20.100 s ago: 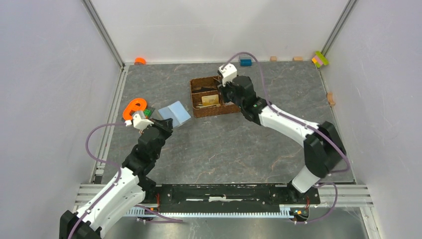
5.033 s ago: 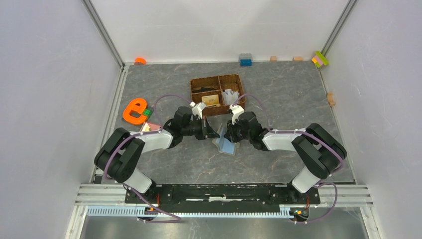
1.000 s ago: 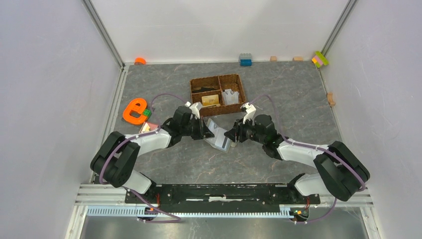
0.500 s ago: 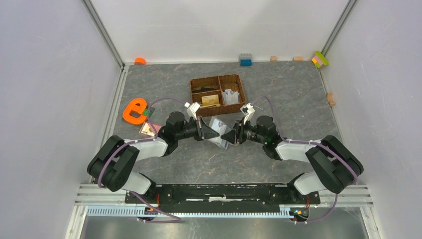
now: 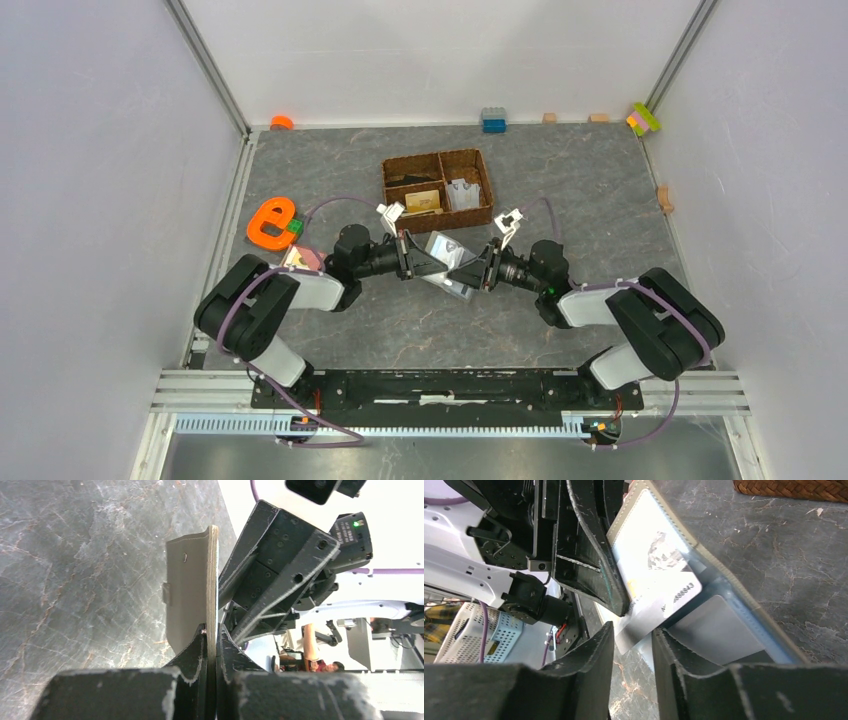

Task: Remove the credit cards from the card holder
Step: Remove the credit card from the card holder.

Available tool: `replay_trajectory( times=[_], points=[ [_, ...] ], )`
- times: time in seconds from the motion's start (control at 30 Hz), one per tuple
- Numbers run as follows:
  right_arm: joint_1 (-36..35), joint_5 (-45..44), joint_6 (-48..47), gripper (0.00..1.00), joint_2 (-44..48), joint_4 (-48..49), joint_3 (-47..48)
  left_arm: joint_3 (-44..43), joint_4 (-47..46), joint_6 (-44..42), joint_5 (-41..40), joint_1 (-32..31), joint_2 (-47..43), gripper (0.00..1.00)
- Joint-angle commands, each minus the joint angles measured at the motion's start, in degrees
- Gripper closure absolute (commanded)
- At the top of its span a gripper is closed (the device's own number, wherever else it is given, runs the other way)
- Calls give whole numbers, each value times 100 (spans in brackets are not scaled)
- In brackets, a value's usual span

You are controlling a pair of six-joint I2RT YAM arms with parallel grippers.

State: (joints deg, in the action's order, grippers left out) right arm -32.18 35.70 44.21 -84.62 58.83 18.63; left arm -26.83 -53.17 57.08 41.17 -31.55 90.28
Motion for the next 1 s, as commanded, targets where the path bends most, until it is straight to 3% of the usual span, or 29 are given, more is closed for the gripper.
replay_trajectory(
  times=[0.0,0.23,0.27,0.3,0.47,0.53,0.73,0.97],
  points=[
    [1,255,380,67,-107,941,-46,-123,-915,462,498,-35,60,98],
    [36,267,457,88,-99,1043,-68,-130,-911,448,530,-39,33,97],
    [49,254,453,98,-98,1007,-58,-125,-951,459,549,-36,29,95],
    [65,249,449,100,-86,961,-59,-115,-989,483,559,-36,17,93],
    [146,187,449,100,-37,929,-127,50,-1075,404,453,38,-304,74],
    [160,196,458,100,-61,923,-115,144,-1056,344,370,89,-478,72],
    [177,218,466,100,-55,938,-136,419,-1338,339,200,197,-906,73],
    [195,241,475,100,-55,985,-142,506,-980,109,23,256,-1227,87]
  ],
)
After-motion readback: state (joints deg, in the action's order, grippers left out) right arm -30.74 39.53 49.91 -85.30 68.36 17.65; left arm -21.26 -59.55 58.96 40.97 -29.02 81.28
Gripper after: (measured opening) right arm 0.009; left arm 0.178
